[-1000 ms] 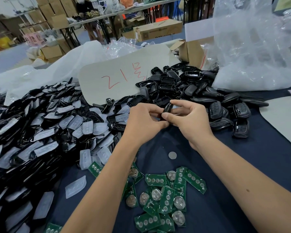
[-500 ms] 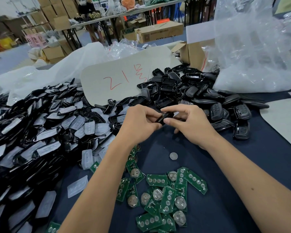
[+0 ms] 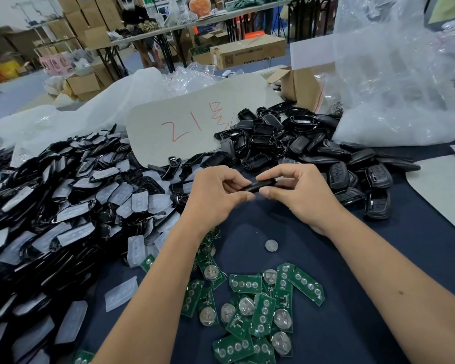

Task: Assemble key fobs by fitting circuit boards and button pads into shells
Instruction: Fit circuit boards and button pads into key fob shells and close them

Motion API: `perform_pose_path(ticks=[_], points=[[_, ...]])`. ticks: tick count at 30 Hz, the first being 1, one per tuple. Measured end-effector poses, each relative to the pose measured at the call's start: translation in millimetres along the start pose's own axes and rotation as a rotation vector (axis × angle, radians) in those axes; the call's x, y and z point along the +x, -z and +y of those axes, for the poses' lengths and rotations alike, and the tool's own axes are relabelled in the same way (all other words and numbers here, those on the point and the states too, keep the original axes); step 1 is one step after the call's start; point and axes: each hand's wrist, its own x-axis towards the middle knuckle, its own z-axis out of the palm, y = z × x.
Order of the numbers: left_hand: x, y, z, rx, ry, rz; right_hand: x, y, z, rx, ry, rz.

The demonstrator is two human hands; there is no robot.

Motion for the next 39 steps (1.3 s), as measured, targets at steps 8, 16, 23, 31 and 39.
perform_pose_path(ticks=[8, 16, 23, 31, 39], points=[[2, 4, -7, -0.034, -0.033, -0.039, 1, -2, -1, -0.087, 0.028, -0.019], [3, 11, -17, -0.305, 0.036, -0.057, 1, 2, -1, 0.045, 0.008, -0.018], [3, 7, -12, -0.329, -0.006, -0.012, 1, 3, -1, 0.205, -0.039, 0.012], [3, 8, -11, -0.321, -0.016, -0.02, 1, 4, -1, 0.257, 0.013, -0.082], [2, 9, -11, -0.337, -0.011, -0.037, 0, 5, -2, 0.268, 0.008, -0.12]])
